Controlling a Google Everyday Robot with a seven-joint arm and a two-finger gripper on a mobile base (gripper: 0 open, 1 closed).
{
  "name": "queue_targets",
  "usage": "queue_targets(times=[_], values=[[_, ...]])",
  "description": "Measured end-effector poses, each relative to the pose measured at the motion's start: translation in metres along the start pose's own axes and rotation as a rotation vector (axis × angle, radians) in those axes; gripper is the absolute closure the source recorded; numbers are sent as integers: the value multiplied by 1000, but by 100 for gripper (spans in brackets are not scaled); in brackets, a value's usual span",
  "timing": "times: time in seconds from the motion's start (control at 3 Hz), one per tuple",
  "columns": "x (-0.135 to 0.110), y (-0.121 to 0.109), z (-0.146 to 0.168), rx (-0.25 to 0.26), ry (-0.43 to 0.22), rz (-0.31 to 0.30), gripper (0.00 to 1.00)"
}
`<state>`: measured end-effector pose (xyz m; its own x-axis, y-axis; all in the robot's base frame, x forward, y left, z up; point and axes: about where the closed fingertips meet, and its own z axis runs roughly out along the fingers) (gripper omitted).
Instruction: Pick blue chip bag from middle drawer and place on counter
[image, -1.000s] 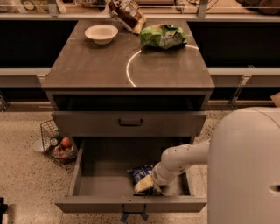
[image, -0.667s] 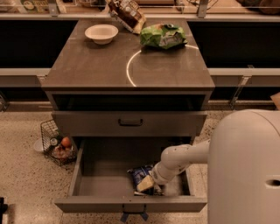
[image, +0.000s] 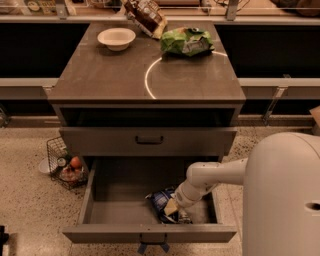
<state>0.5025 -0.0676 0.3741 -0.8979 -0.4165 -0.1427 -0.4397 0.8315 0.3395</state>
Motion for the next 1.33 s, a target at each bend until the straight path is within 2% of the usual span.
queue_targets(times=[0.33,0.67,1.0,1.33], values=[[-17,-13,-38,-5,-70,-61,88],[-32,-13,-90,-11,-169,-159,100],[-33,-1,-131,-77,-232,-254,100],[-23,16,-171,-220,-309,-326,100]])
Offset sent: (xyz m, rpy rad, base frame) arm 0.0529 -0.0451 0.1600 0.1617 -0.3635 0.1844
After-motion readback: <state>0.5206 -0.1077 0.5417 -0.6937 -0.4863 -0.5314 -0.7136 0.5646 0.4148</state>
